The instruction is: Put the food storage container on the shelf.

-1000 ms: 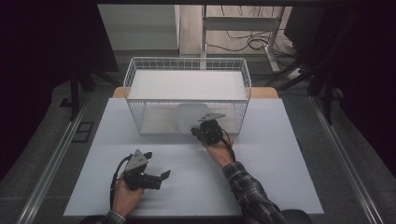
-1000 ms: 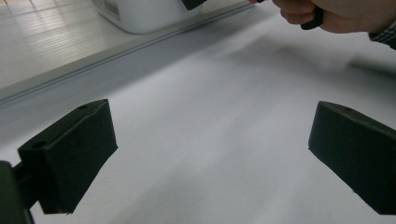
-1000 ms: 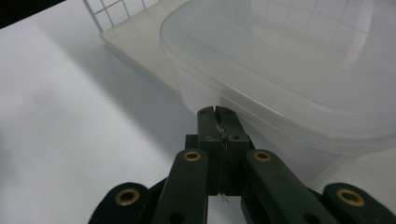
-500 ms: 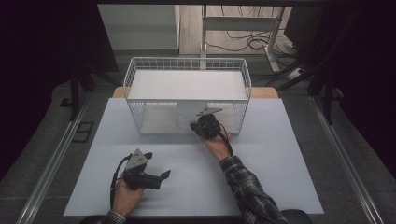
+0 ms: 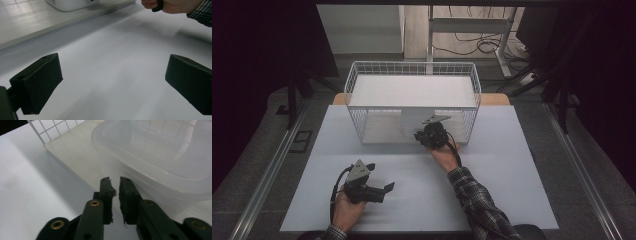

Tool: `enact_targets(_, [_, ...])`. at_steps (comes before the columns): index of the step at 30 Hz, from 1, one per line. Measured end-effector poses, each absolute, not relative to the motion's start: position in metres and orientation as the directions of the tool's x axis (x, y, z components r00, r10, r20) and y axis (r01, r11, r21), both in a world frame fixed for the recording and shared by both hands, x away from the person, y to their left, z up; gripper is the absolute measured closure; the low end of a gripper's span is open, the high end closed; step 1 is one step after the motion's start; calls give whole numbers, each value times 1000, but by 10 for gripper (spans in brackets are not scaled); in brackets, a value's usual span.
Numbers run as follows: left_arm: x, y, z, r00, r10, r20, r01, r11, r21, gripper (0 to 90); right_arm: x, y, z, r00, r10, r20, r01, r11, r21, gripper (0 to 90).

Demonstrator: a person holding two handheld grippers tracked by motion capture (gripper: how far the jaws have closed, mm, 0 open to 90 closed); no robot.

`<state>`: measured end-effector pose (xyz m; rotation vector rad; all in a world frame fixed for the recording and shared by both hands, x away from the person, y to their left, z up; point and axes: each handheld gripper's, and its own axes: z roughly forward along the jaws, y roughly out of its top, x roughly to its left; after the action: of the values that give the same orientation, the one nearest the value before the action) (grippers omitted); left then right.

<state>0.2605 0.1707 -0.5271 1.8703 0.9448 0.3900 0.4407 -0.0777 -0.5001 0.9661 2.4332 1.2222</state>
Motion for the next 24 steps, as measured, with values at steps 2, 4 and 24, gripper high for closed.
enact_targets(2, [261,171,-527,648,751,-131,442,-230,867,4,438,-77,-500,-754,653,63,442,435,784,715])
enact_targets(4, [261,171,-527,648,750,-132,441,-228,868,5,436,-77,-499,-761,647,54,434,445,783,683])
enact_targets(24, [260,168,-528,668,734,-126,431,-243,869,5,413,-89,-493,-788,613,63,413,449,793,295])
